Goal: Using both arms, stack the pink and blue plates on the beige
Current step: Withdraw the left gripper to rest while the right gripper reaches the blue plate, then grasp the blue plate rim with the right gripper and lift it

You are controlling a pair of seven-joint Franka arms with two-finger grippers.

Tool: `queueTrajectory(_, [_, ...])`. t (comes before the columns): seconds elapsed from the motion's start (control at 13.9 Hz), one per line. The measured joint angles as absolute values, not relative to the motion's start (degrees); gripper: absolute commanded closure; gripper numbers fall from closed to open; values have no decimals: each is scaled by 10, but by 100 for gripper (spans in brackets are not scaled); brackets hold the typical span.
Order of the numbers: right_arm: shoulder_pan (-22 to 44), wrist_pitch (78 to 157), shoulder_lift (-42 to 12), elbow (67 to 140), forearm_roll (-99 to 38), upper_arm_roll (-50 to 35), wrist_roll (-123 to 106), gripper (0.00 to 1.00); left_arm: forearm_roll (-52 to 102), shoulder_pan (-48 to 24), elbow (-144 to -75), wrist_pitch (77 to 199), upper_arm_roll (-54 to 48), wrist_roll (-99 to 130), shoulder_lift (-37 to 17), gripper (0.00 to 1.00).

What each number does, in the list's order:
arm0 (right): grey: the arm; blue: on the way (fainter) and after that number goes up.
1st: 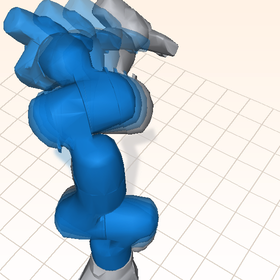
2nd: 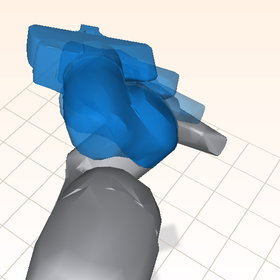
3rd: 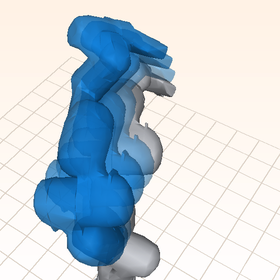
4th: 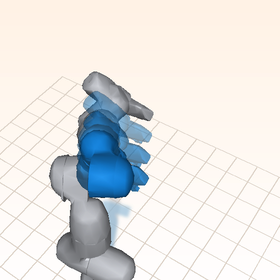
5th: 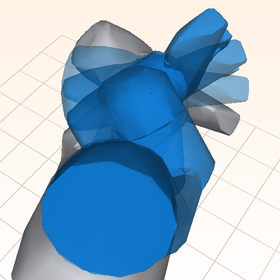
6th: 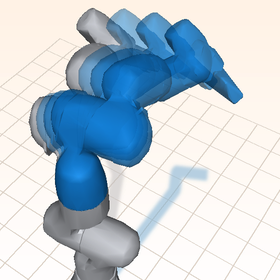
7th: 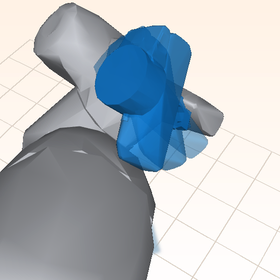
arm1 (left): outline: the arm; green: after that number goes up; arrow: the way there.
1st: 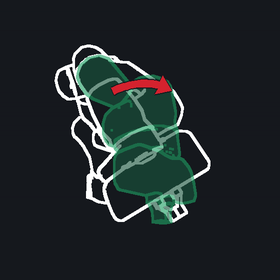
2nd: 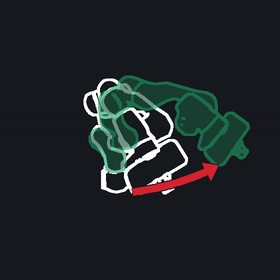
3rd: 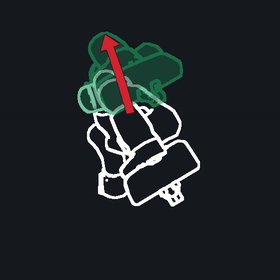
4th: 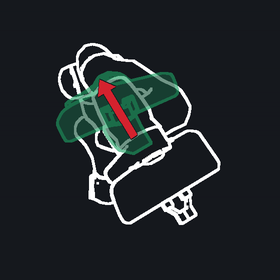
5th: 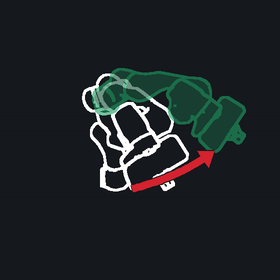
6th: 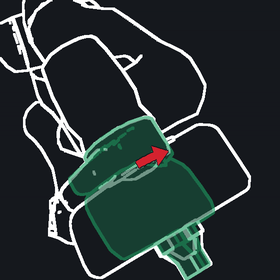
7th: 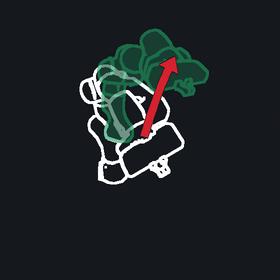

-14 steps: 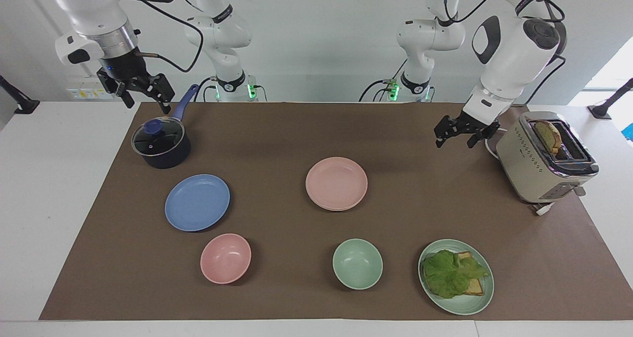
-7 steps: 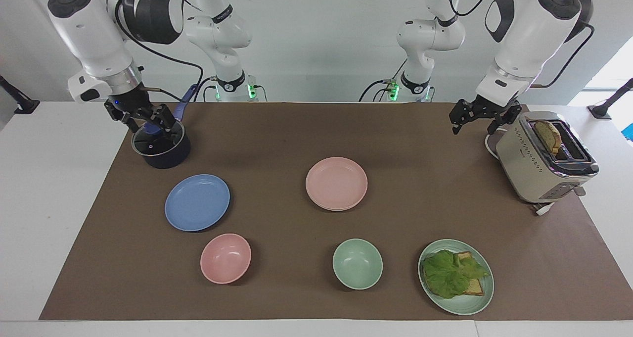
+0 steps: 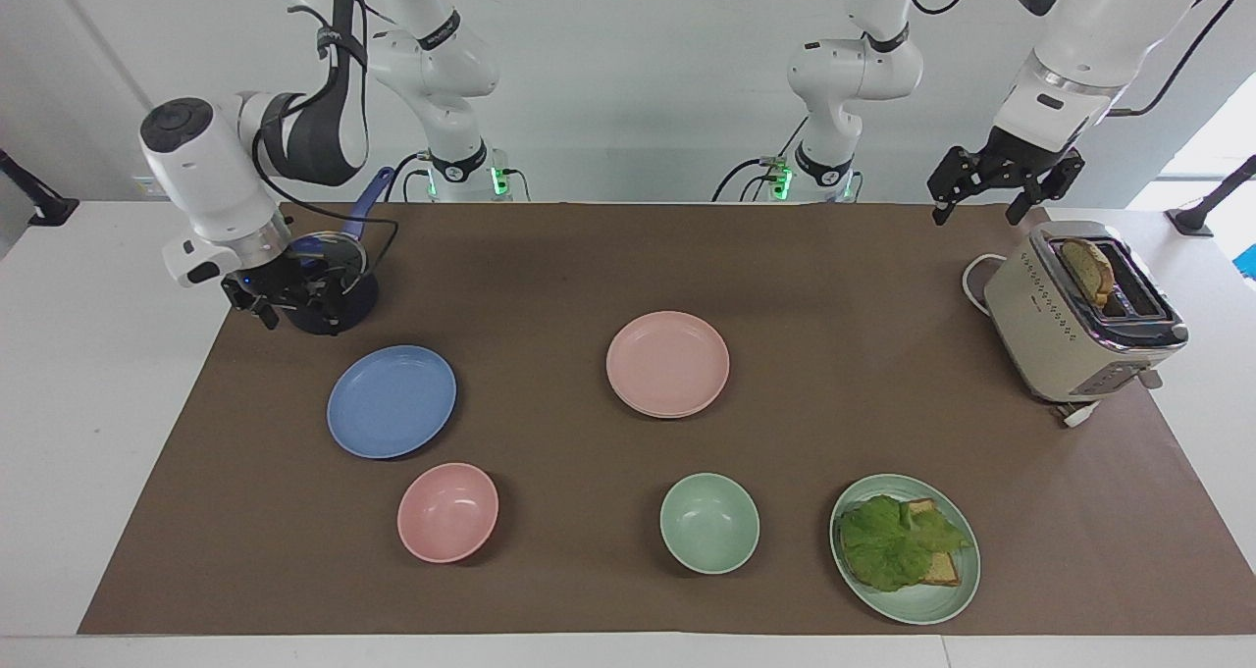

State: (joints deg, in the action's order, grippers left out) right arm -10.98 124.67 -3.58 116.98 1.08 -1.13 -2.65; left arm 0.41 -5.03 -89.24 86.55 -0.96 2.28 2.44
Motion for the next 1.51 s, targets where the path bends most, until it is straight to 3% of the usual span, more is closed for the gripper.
queueTrajectory(0.43, [-120,1363,-111,1197,-28,-11,-73,3,4,-48,-888,862,-3,14,29,0])
queueTrajectory(0.65, [-127,1371,-132,1198,-115,-11,-141,17,4,-48,-888,861,-3,14,30,0])
queueTrajectory(0.79, [-138,1387,-147,1198,-156,-10,-195,38,4,-47,-888,861,-1,14,30,0])
queueTrajectory(0.86, [-142,1389,-151,1198,-160,-10,-204,44,4,-47,-888,861,-1,14,30,0])
queueTrajectory(1.15, [-144,1389,-152,1198,-175,-11,-210,54,4,-47,-888,858,-1,14,30,0])
queueTrajectory(1.29, [-144,1389,-152,1198,-189,-12,-223,54,4,-47,-888,858,0,14,30,0])
queueTrajectory(1.51, [-144,1389,-152,1198,-191,-12,-225,68,4,-47,-888,858,0,14,30,0])
